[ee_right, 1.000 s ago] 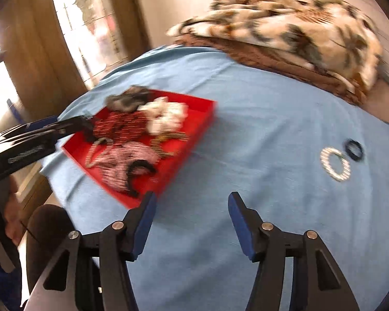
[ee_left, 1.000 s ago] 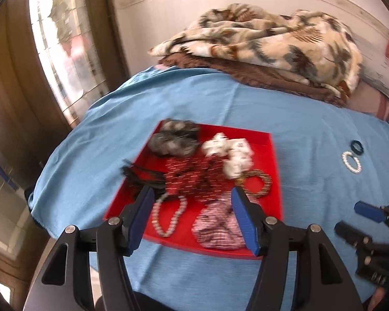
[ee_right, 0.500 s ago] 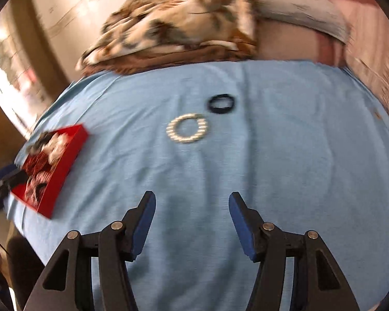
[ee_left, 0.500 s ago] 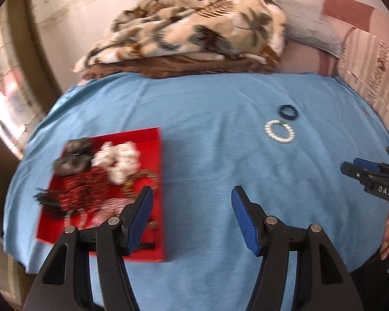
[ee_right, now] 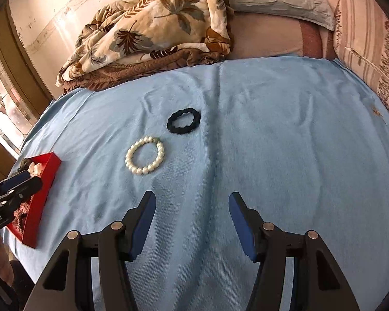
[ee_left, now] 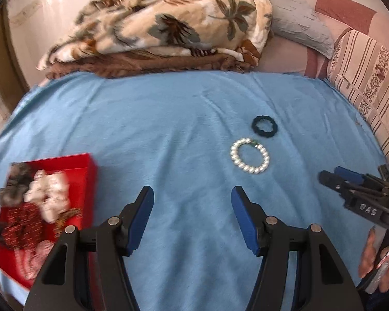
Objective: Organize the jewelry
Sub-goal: 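Grasp the pearl bracelet with green bead with left gripper while right grasps black hair tie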
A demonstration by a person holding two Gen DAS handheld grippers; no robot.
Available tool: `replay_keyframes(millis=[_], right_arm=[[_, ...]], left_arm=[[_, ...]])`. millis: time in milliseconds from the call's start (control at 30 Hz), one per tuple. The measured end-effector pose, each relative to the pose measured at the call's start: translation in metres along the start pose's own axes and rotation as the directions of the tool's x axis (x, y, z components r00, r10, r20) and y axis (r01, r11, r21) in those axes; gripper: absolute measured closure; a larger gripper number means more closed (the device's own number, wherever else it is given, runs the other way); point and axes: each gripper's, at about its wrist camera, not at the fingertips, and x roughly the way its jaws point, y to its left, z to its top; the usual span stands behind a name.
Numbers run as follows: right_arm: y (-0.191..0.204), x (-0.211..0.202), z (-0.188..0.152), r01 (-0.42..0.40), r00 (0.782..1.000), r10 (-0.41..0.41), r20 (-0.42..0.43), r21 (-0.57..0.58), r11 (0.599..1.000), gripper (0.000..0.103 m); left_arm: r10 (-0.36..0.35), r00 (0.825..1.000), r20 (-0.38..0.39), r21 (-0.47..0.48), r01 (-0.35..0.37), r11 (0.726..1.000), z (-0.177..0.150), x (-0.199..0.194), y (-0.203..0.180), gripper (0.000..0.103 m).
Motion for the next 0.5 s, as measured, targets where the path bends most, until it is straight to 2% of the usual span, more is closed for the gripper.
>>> replay_keyframes(millis=[67,133,233,400,500], right_arm=[[-0.003,0.011,0.010,-0.023,1.000,0.023,-0.010,0.011,1.000,0.043],[-0.006,0.024,0.021,-0.053,0.998,0.054,-0.023,0.028,0.998,0.048],[-0.008,0.046,0.041,-0.071,0.997,0.073,-0.038,0.042,0.997,0.049],[-0.006,0.086,0.066,-0.065,0.995,0.068,-0.071,0.042,0.997,0.052],[-0.003,0.106,0.077,-0.037,0.996,0.039,-0.083,0.019,0.999,0.053]], left_arm=[[-0.023,0.999,-0.022,-0.003,0.023,1.000,0.007,0.016,-0.005,0.043],[-0.037,0.999,-0.039,0.003,0.037,0.999,0.014,0.033,-0.013,0.053],[-0.055,0.996,-0.066,0.022,0.057,0.998,0.024,0.059,-0.025,0.064],[-0.093,0.990,-0.103,0.017,0.095,0.995,0.033,0.095,-0.037,0.066],[-0.087,0.989,-0.119,0.026,0.090,0.996,0.038,0.113,-0.041,0.066]])
